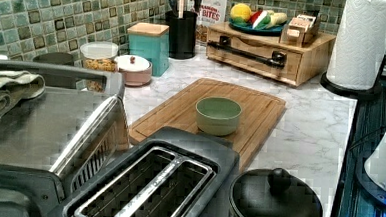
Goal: Open the drawer.
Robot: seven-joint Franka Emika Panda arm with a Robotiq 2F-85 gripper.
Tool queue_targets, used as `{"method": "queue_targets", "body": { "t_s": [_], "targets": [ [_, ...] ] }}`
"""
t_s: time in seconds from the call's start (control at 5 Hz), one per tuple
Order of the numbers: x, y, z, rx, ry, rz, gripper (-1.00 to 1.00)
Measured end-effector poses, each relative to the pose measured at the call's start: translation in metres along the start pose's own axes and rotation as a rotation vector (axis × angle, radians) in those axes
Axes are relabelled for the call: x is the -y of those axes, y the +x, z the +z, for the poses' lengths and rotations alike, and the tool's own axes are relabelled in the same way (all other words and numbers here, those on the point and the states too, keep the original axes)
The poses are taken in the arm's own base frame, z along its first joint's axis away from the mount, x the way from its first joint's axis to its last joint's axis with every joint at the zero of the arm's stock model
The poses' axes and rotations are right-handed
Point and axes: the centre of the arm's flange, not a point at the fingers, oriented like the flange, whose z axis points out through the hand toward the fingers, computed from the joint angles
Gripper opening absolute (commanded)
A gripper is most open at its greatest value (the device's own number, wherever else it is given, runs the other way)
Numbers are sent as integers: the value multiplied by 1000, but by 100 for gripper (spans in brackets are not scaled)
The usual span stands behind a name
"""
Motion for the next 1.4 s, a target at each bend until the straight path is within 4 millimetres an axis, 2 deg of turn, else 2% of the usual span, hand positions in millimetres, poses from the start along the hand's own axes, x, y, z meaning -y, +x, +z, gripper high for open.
{"method": "queue_targets", "body": {
  "t_s": [0.4,0.6,0.8,1.0,1.2,1.4],
  "targets": [
    [-1,-2,10,14,-11,-2,100],
    [0,5,20,-74,-1,-21,100],
    [-5,5,40,-113,-18,-118,100],
    [-22,5,68,-90,-37,-312,100],
    [-53,10,95,-16,-72,-496,100],
    [-93,27,105,25,-88,-549,100]
  ]
}}
